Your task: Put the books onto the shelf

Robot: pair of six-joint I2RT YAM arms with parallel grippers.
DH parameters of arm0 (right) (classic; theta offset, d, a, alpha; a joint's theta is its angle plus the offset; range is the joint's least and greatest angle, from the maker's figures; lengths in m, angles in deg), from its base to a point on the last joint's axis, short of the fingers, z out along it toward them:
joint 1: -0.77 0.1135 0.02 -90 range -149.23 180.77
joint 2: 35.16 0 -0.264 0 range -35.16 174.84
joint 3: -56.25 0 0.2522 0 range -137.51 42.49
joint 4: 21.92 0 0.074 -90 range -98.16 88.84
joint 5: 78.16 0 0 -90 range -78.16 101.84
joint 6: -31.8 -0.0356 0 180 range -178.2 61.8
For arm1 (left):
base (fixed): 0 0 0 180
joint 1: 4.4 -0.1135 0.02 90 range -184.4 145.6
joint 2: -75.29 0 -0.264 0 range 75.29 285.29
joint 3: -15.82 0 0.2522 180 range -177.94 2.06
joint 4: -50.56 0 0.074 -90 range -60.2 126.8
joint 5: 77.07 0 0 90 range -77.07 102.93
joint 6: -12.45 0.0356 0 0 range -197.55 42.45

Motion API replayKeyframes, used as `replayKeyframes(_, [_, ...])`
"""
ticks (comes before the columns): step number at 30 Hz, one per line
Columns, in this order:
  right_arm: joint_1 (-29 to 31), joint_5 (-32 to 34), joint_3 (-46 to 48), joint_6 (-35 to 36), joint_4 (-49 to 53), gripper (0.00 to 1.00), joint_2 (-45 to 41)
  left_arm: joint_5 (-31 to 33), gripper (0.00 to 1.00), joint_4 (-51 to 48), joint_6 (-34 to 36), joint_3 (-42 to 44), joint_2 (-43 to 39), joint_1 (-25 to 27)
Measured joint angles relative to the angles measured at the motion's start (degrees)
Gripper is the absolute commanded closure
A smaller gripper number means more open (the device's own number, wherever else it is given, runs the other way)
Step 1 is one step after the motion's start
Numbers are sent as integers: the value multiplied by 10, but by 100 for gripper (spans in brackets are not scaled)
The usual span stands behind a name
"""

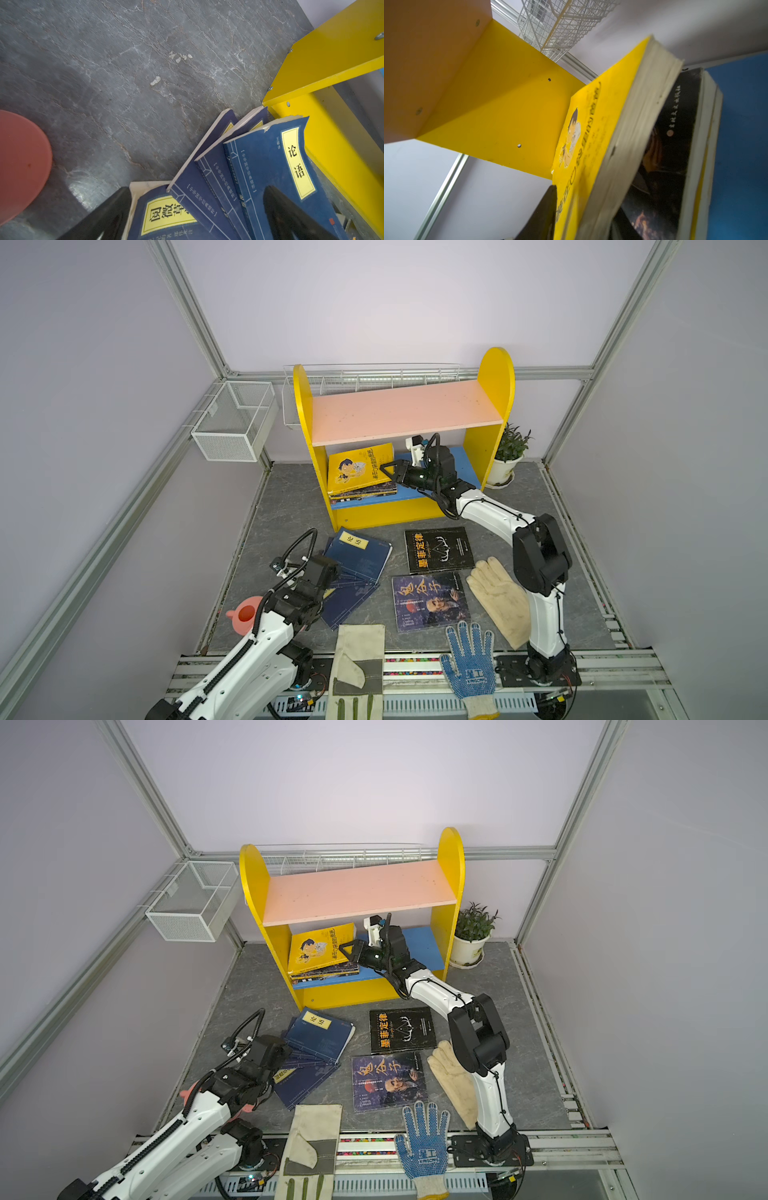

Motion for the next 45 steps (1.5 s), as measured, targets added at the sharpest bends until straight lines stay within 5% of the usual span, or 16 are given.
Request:
replayKeyframes(18, [42,177,-113,215,286,29,16,0,1,0,0,0,-27,0])
replayKeyframes(27, [46,208,-124,291,323,18,16,0,1,0,0,0,-28,0])
replayKeyframes(45, [47,205,18,384,280,18,-106,-2,1,3,0,0,-29,0])
